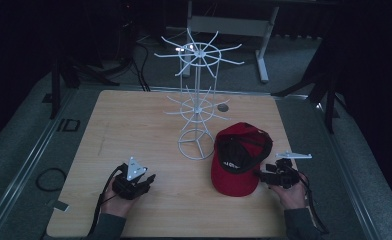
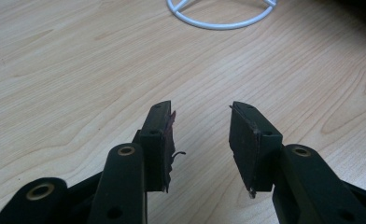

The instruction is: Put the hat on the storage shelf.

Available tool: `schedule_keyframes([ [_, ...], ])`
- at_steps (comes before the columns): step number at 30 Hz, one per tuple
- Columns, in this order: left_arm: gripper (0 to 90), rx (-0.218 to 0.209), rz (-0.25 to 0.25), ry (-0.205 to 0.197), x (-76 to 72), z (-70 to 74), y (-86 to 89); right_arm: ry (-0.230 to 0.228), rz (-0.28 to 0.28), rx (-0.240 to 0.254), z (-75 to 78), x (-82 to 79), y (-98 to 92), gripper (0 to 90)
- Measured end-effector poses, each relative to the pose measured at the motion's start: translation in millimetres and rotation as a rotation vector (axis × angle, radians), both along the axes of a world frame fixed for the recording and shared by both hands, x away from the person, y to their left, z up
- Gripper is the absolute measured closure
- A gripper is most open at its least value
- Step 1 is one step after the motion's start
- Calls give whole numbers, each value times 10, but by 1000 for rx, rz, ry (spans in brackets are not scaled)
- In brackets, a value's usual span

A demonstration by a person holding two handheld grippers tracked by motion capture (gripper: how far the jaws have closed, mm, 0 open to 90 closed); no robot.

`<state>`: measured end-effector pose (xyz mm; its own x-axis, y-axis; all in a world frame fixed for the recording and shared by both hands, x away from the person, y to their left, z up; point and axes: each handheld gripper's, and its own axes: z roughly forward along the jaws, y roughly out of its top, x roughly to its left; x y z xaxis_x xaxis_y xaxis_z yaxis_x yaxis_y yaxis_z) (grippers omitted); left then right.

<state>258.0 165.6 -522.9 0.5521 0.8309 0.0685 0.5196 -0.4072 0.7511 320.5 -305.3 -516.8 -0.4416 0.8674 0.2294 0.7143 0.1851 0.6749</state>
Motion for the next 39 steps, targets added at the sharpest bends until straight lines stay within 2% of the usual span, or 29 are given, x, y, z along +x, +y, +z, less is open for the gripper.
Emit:
schedule_keyframes([
  [1, 598, 0, 0, 0, 0, 0, 0, 16, 6, 2, -45, -22, 16, 302],
  [2, 598, 2, -1, 1, -3, -8, -4, 39, 19, 28, -126, -53, 35, 278],
  [8, 597, 2, -2, 5, -3, -25, -10, 85, 51, 58, -274, -112, 86, 265],
  [12, 597, 5, -6, 9, -5, -33, -25, 99, 72, 95, -347, -109, 96, 299],
  [17, 596, 7, -8, 11, -5, -39, -32, 108, 121, 144, -372, -118, 120, 347],
  [20, 596, 10, -10, 11, -7, -40, -31, 116, 134, 185, -396, -114, 118, 384],
  [21, 596, 10, -10, 11, -7, -40, -31, 116, 134, 185, -396, -114, 118, 384],
  [22, 596, 10, -12, 11, -7, -40, -33, 124, 136, 215, -412, -103, 112, 415],
  [27, 595, 16, -17, 13, -9, -45, -43, 114, 154, 257, -400, -98, 97, 588],
  [30, 591, 20, -22, 12, -7, -58, -59, 102, 178, 306, -359, -104, 95, 640],
  [33, 591, 26, -28, 16, -5, -64, -71, 102, 190, 327, -350, -101, 101, 642],
  [34, 591, 29, -30, 16, -5, -66, -77, 114, 212, 363, -355, -81, 137, 636],
  [36, 591, 26, -34, 17, -8, -71, -93, 133, 229, 390, -387, -53, 185, 608],
  [39, 591, 32, -38, 17, -10, -79, -108, 164, 240, 397, -419, -23, 272, 565],
])
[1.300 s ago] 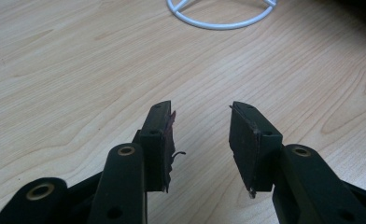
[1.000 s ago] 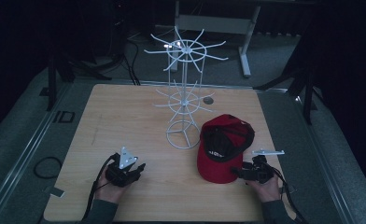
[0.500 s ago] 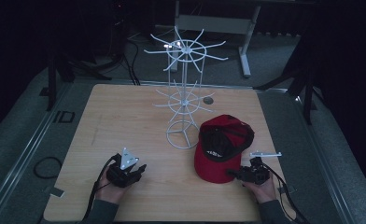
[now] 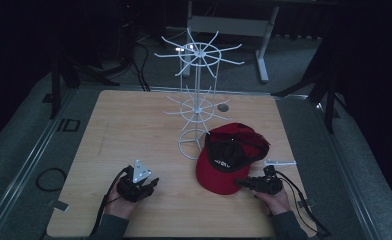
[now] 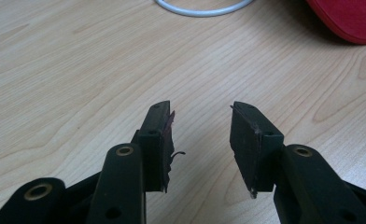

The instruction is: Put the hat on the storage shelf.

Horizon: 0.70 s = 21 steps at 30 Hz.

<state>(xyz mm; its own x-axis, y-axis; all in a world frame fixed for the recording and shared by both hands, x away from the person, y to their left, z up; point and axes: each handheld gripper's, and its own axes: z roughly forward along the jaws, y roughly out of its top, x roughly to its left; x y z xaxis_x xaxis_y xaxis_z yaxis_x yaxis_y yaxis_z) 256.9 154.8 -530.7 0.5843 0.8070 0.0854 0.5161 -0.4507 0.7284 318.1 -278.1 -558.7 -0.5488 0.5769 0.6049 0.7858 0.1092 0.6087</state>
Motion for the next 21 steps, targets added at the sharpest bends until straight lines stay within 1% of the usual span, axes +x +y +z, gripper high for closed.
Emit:
schedule_keyframes([
  [1, 591, 1, -2, 2, 0, -3, -3, 6, 1, -4, -2, 8, 28, 554],
  [4, 591, -1, -3, 3, -1, -10, -10, 19, 5, -16, -14, 32, 109, 558],
  [5, 591, 0, -3, 4, -3, -9, -11, 27, 6, -19, -26, 43, 139, 575],
  [7, 591, 0, -5, 1, -4, -9, -13, 42, 9, -31, -52, 61, 194, 653],
  [8, 591, 1, -5, 1, -6, -8, -12, 60, 4, -35, -62, 75, 211, 669],
  [9, 591, 2, -5, 1, -7, -7, -11, 69, -3, -24, -63, 88, 216, 685],
  [11, 591, 3, -4, 0, -10, -6, -8, 74, -30, -13, -42, 115, 198, 712],
  [13, 591, 4, -4, 2, -10, -8, -5, 68, -64, -3, -8, 145, 157, 732],
  [17, 590, 4, -4, 3, -10, -13, -5, 39, -141, 8, 43, 196, 75, 750],
  [19, 590, 7, -5, 4, -7, -15, -7, 36, -147, 6, 51, 214, 68, 744],
  [21, 589, 8, -8, 6, -7, -18, -14, 43, -140, 19, 38, 224, 84, 730],
])
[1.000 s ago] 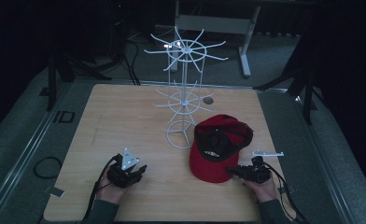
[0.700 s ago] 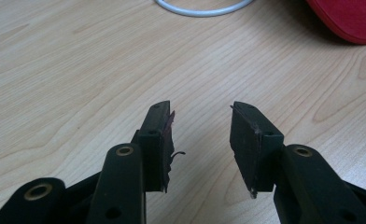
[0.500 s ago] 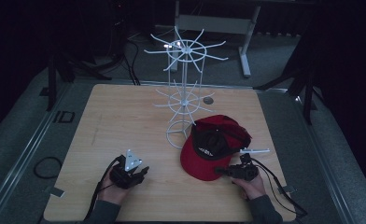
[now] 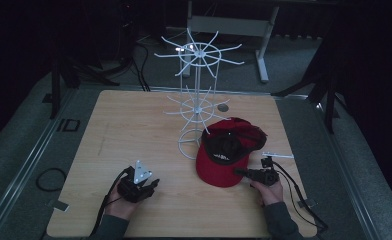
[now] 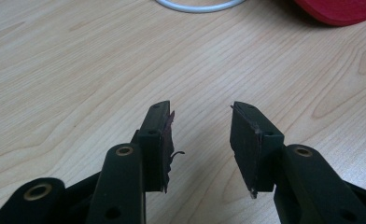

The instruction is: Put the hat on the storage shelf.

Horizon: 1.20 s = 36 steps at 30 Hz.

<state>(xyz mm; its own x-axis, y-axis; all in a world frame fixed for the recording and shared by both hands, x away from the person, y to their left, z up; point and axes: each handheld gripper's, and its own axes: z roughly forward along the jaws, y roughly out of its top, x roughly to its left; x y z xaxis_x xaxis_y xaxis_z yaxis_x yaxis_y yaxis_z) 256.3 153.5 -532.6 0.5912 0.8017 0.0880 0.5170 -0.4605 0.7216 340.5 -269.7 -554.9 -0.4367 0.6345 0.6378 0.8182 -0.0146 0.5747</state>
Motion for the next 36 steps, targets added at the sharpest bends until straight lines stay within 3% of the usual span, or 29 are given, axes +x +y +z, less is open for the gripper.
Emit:
schedule_keyframes([
  [8, 589, 8, -7, 1, -4, -2, -10, 20, 1, 38, -55, 44, 68, 694],
  [14, 589, 6, -4, 1, -7, 0, -4, 62, 13, 57, -105, 113, 144, 662],
  [19, 589, 9, -8, 2, -9, -3, -6, 90, 20, 47, -132, 127, 229, 715],
  [26, 588, 8, -3, 1, -15, 0, 4, 100, -39, 63, -113, 145, 170, 769],
  [36, 588, 6, -3, 2, -11, -8, -3, 63, -120, 70, 25, 251, -10, 842],
])
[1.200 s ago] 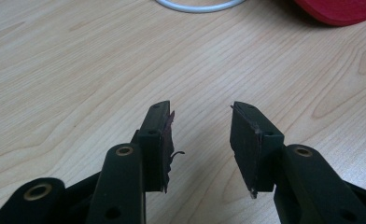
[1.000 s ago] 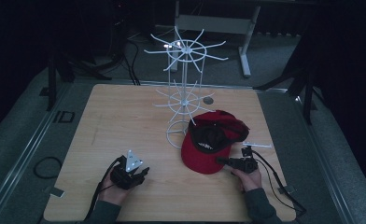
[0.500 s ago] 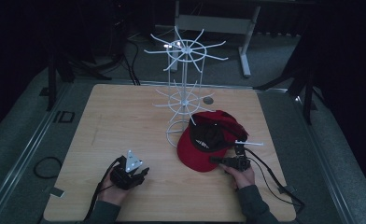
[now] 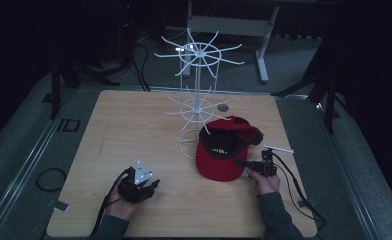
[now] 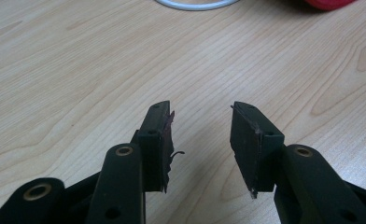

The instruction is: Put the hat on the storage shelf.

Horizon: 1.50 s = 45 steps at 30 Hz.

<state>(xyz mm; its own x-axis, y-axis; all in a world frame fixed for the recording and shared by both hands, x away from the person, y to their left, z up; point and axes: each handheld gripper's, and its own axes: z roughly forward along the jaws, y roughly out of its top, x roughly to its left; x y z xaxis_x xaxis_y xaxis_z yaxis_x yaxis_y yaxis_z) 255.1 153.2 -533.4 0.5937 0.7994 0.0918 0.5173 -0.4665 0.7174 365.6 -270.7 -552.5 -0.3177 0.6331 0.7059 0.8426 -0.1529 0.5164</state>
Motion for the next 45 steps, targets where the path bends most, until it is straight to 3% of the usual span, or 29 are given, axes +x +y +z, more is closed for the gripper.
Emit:
schedule_keyframes([
  [4, 588, 5, -2, 0, 2, 1, 4, -26, -21, -34, 87, 48, -38, 851],
  [5, 588, 4, 1, 1, 2, -2, 4, -73, -31, -69, 149, 72, -51, 855],
  [11, 588, 5, 1, 2, 10, -13, 7, -141, -98, -166, 306, 136, -61, 857],
  [13, 588, 6, 3, 4, 15, -15, 12, -149, -107, -178, 320, 147, -62, 857],
  [14, 588, 4, 7, 3, 18, -18, 15, -183, -132, -216, 364, 182, -62, 857],
  [21, 589, 5, 17, 7, 44, -56, 40, -262, -165, -302, 454, 304, -52, 857],
  [26, 589, 3, 23, 8, 55, -73, 51, -293, -163, -323, 462, 360, -49, 857],
  [29, 589, 6, 24, 10, 59, -86, 52, -338, -152, -349, 478, 491, -52, 857],
  [41, 589, 10, 23, 12, 58, -93, 53, -441, -106, -431, 546, 794, -60, 857],
  [42, 589, 10, 22, 12, 59, -95, 52, -460, -100, -459, 575, 829, -41, 857],
  [45, 588, 10, 21, 13, 59, -97, 51, -476, -100, -482, 635, 885, -18, 857],
])
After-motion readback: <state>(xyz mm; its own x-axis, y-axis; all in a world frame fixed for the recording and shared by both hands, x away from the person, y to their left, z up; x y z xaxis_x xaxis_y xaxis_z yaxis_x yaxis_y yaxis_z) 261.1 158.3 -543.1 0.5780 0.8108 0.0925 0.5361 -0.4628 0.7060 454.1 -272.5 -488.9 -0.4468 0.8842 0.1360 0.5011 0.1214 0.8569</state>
